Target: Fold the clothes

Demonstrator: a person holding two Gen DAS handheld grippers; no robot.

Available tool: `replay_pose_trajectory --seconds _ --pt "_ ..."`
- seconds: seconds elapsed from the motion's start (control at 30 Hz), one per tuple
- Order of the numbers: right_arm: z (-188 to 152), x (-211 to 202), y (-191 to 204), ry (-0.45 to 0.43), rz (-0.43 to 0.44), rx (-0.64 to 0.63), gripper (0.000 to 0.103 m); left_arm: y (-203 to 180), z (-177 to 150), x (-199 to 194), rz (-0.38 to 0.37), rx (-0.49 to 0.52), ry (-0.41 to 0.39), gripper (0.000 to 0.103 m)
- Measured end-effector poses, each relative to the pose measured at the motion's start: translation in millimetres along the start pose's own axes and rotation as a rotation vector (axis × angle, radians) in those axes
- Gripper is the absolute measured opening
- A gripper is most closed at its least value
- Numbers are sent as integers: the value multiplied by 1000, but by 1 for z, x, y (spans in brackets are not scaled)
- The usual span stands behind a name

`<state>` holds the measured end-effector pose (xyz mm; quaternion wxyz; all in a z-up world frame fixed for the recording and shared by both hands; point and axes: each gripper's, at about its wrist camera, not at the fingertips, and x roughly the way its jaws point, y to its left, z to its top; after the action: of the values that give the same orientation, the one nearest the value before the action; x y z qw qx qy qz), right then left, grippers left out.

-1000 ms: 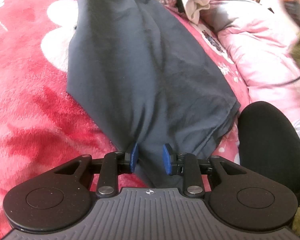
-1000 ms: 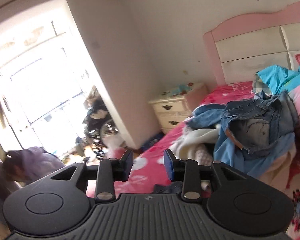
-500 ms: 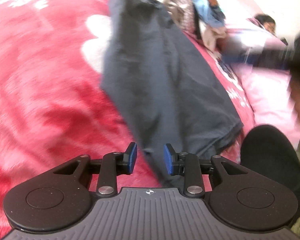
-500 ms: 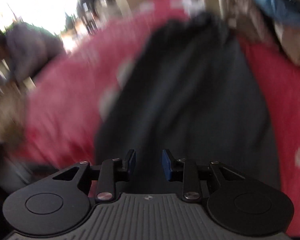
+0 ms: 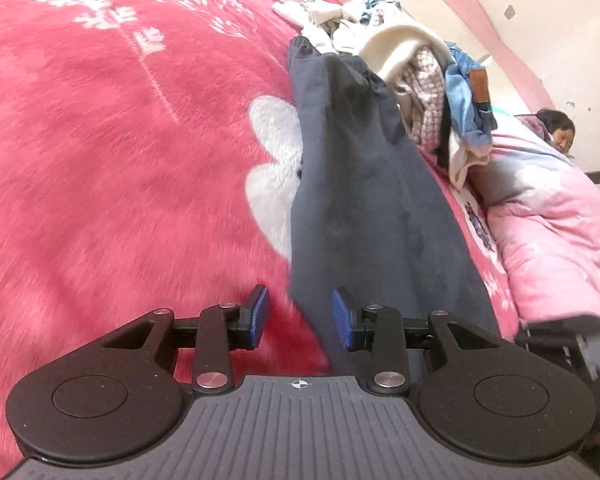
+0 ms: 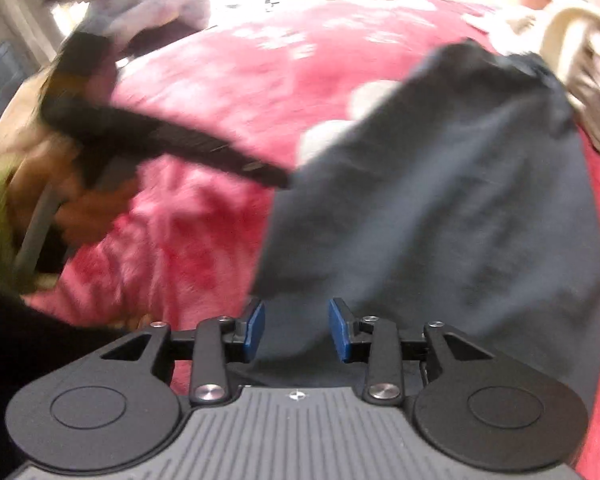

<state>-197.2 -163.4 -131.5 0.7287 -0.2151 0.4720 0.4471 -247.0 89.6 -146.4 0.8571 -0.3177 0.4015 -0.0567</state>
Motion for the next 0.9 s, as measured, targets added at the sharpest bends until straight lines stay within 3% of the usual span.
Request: replay_pose_trajectory --seconds 0.23,0.4,0.57,0.63,0.67,0.73,0.9 --pt "-4 26 38 8 -22 -70 50 -12 18 29 17 119 102 34" --pt "-6 45 58 58 -70 -128 50 -12 22 30 22 123 133 26" --pt "-9 49 60 73 -131 -139 39 -12 20 33 15 122 145 10" --pt "-9 48 58 70 -148 -124 23 -13 21 35 15 122 144 4" --pt "-9 47 55 65 -155 -98 13 -14 21 35 15 119 146 2" --pt "-9 43 44 56 -136 -14 5 -16 22 34 17 113 150 2" --pt "-18 25 8 2 -23 261 3 -26 29 30 31 87 158 1"
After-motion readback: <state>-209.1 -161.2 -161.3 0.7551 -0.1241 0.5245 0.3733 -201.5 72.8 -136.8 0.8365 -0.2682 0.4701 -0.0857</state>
